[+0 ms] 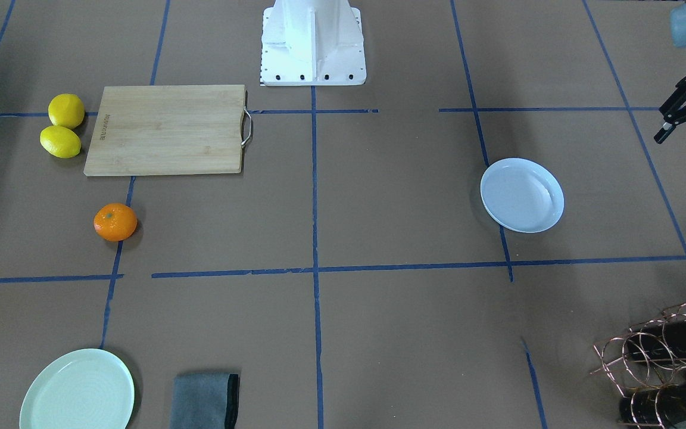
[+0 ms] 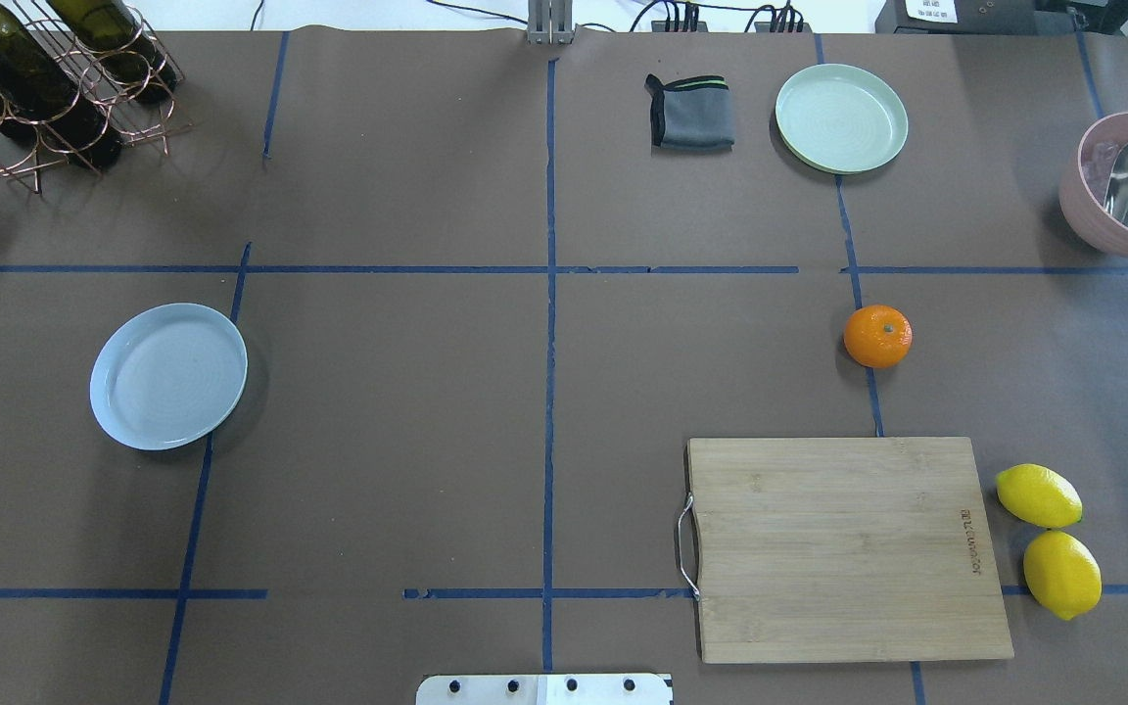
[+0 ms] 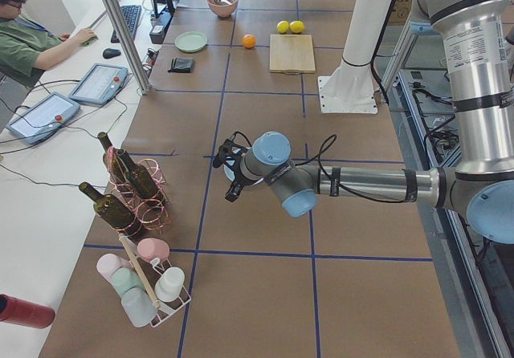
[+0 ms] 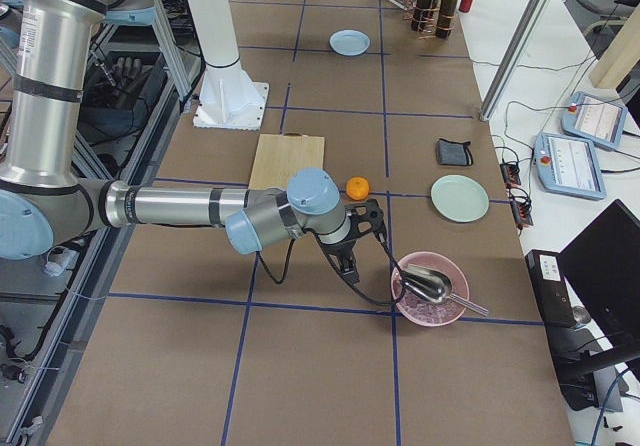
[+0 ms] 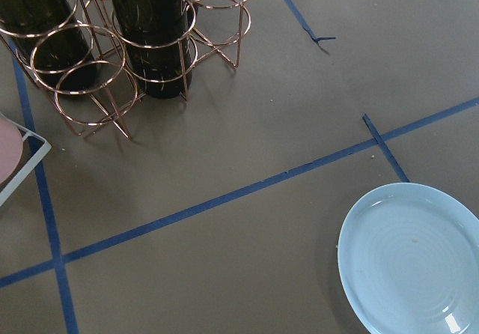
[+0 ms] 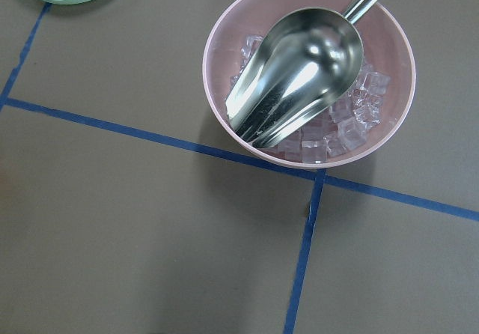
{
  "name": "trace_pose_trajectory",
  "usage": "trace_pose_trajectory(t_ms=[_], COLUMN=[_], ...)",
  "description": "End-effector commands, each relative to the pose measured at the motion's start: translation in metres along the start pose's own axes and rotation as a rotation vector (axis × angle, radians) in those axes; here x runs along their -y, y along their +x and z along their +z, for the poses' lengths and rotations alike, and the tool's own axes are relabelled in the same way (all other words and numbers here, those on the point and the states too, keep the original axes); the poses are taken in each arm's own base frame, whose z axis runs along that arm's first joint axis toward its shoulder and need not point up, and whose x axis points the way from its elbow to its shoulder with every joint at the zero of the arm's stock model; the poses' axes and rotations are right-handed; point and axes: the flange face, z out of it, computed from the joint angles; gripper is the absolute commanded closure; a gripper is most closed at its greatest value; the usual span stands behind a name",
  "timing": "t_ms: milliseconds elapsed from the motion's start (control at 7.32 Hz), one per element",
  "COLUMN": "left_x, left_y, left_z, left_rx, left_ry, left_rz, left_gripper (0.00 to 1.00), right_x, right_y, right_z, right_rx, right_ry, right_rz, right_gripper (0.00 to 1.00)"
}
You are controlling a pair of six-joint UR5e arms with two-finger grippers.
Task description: Pick orange to plate
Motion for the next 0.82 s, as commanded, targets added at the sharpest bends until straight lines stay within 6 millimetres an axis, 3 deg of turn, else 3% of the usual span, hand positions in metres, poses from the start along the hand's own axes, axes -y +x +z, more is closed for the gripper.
trace_pose_trajectory(t_ms=[0, 273, 547, 683], left_x=[-0.018, -0.03, -0.028, -0.032], left_y=[0.045, 0.066, 0.106, 0.107], left_z=[0.057, 0.097, 0.161, 0.18], left_rx=[0.016, 0.037, 0.047, 0.067], left_ry=[-0.002, -0.025, -0.021, -0.025], left_rz=[-0.153, -0.17, -0.226, -0.22], left_gripper=[0.32, 0.32, 0.32, 0.35], right_x=[-0.001, -0.004, -0.004, -0.004], right_y=[0.002, 0.007, 0.007, 0.007], right_z=[0.001, 0.006, 0.007, 0.007], right_rx=[0.0, -0.001, -0.001, -0.001], right_ry=[-0.003, -0.013, -0.014, -0.014], right_rz=[0.005, 0.015, 0.014, 0.014], right_gripper=[0.0, 0.0, 0.0, 0.0])
